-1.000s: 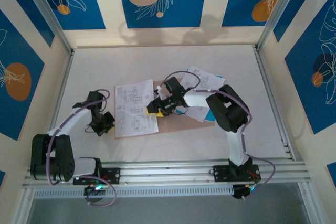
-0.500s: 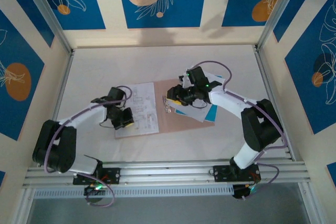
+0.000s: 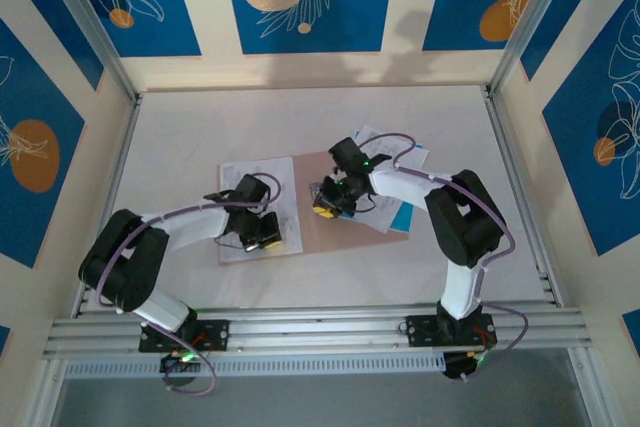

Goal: Put the files into the folder

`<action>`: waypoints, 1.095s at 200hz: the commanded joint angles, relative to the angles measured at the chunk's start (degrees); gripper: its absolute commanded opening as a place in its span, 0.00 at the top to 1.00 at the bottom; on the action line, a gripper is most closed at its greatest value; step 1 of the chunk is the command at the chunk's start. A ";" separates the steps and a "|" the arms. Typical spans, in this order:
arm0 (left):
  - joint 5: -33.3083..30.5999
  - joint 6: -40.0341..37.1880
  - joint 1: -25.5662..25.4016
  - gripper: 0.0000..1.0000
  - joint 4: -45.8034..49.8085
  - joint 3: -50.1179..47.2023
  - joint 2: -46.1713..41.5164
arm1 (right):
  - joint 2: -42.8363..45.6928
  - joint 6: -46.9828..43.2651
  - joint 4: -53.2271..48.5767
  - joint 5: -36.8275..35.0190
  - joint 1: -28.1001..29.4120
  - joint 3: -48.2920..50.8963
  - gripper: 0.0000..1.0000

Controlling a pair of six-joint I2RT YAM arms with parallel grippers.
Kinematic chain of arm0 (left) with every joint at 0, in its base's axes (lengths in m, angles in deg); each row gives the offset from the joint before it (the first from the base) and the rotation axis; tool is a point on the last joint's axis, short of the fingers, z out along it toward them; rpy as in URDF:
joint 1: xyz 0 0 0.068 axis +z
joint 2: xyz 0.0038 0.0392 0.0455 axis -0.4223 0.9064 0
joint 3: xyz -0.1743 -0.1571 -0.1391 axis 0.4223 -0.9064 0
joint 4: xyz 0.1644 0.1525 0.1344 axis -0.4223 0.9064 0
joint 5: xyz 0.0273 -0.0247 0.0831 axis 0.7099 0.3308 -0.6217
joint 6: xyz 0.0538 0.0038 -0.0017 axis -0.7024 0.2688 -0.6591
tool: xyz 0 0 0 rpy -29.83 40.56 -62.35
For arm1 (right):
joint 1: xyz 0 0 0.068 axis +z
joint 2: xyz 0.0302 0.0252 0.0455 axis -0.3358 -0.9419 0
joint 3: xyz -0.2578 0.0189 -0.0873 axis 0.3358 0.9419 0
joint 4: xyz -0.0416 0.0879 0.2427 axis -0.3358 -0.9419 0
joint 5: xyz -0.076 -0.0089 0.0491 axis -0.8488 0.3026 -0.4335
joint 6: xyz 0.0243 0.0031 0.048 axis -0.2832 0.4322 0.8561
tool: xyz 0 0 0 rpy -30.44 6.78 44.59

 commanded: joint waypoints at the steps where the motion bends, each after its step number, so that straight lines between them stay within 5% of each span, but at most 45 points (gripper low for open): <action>1: 0.55 1.39 -0.58 1.00 -0.15 -1.94 -0.25 | -1.65 1.44 -4.59 -1.74 1.27 -3.39 0.88; 219: -0.51 4.64 -0.86 1.00 -1.07 -5.67 -2.64 | -13.09 0.34 -17.97 -12.76 2.17 -12.17 0.95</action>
